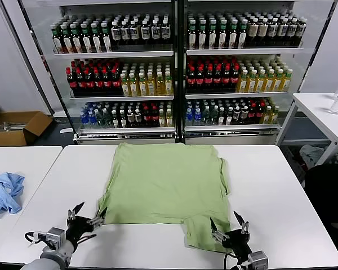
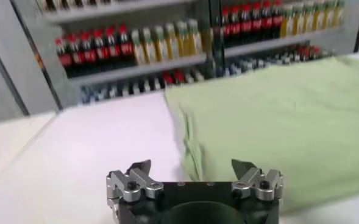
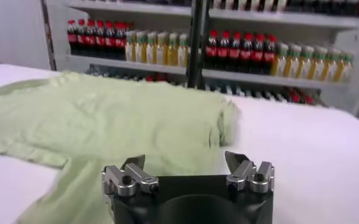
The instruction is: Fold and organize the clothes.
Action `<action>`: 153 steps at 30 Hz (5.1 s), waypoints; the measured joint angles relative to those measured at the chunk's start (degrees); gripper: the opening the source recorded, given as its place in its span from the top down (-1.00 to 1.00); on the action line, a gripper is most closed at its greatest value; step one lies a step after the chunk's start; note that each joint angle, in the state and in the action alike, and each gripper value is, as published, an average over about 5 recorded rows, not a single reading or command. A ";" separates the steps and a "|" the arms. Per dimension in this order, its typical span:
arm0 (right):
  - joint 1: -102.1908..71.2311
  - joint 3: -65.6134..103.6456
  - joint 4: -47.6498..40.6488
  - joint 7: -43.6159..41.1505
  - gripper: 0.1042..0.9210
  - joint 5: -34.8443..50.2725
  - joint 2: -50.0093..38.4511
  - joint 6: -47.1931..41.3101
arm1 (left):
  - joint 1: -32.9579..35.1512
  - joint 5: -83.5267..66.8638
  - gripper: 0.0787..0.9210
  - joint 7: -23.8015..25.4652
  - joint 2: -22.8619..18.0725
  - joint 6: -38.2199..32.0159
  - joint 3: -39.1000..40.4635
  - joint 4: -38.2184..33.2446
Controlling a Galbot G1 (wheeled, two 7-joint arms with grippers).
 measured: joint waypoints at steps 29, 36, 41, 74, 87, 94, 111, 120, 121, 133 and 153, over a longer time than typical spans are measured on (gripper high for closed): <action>-3.81 -0.67 0.69 1.68 0.66 4.86 -0.83 -1.20 | 1.29 -1.01 0.52 -1.99 -1.37 4.58 1.74 -0.55; -4.21 0.57 1.27 -0.68 0.97 6.15 -2.10 -0.08 | 1.16 -0.52 0.94 -1.60 -1.78 3.99 1.96 -0.71; -6.93 2.40 4.09 -3.49 0.97 6.64 -3.66 1.42 | 2.55 -0.09 0.99 -1.63 -1.67 2.69 1.44 -2.13; 7.45 2.22 4.84 -4.46 0.97 7.36 -4.19 -2.22 | 1.52 -2.49 0.99 -4.34 0.32 -1.03 0.32 -8.18; 21.64 -1.69 -7.26 -4.24 0.97 6.49 -2.21 -5.12 | -15.87 -2.51 0.99 -1.92 -2.03 -1.30 6.33 7.24; 24.87 -3.16 -11.34 -3.30 0.85 5.17 -0.97 -6.69 | -21.51 -1.43 0.94 -0.80 -2.17 -0.77 8.54 13.78; 18.09 -0.92 -5.21 -0.52 -0.35 4.96 -1.87 -8.82 | -19.36 -1.59 -0.19 -1.54 0.78 0.40 6.75 12.54; 16.97 -1.48 -5.45 1.78 -0.65 7.05 -0.55 -10.80 | -15.90 -3.33 -0.71 -2.42 1.19 2.74 6.35 9.97; 16.97 -1.52 -5.56 1.95 -0.59 7.41 -0.47 -10.97 | -15.92 -3.44 -0.69 -2.58 1.22 2.98 6.33 10.15; 18.02 -2.53 -6.68 4.25 0.30 10.65 0.89 -12.81 | -16.46 -4.39 0.05 -3.25 0.59 4.91 6.49 11.72; 10.69 1.06 -1.02 1.79 1.00 14.62 -1.11 -13.48 | -12.03 -3.87 0.96 -1.82 0.68 4.66 4.80 7.96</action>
